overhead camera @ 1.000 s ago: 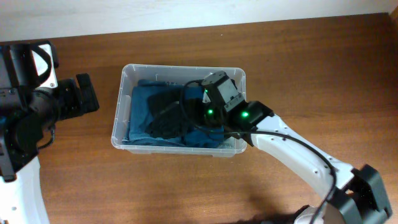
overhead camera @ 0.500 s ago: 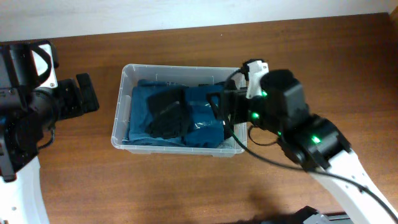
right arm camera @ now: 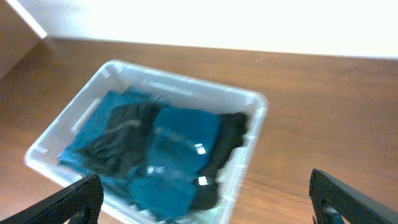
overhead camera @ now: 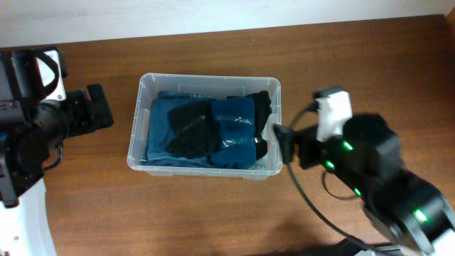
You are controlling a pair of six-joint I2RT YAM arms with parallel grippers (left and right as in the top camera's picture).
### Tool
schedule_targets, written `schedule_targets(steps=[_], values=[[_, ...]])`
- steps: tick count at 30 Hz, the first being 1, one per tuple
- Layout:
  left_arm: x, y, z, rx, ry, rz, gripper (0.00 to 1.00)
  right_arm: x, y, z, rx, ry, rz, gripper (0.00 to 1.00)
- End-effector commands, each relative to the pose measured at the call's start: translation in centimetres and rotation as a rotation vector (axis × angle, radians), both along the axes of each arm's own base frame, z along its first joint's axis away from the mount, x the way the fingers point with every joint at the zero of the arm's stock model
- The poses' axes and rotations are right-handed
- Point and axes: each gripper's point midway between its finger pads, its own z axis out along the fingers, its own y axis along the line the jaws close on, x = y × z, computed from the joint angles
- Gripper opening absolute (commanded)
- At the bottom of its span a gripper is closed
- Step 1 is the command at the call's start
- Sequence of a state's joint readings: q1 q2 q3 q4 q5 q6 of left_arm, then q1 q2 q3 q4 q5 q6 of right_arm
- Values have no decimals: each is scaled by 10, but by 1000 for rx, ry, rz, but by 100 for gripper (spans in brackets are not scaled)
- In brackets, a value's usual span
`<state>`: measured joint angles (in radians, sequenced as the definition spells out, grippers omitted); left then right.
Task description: Pack container
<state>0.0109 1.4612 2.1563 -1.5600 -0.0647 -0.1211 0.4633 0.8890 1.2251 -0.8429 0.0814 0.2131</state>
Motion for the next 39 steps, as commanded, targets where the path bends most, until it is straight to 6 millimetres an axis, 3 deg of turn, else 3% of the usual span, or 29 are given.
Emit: schedule_targets(steps=[1,7,11,15,26,39], values=[[-2,3,6,10,-20,10,99,-17,-42,29,-60,-132,-137,98],[-2,3,6,10,-20,10,100,-45,-85,40,-93,-222,-263,98],[-2,3,6,10,-20,11,99,-51,-112,10,-88,-179,-369,98],[-2,3,6,10,-20,11,99,-55,-132,-39,-73,-114,-456,98],[-2,3,6,10,-20,11,99,-61,-137,-155,-48,-82,-479,98],[-2,3,6,10,-20,11,100,-48,-137,-231,-49,-66,-476,98]])
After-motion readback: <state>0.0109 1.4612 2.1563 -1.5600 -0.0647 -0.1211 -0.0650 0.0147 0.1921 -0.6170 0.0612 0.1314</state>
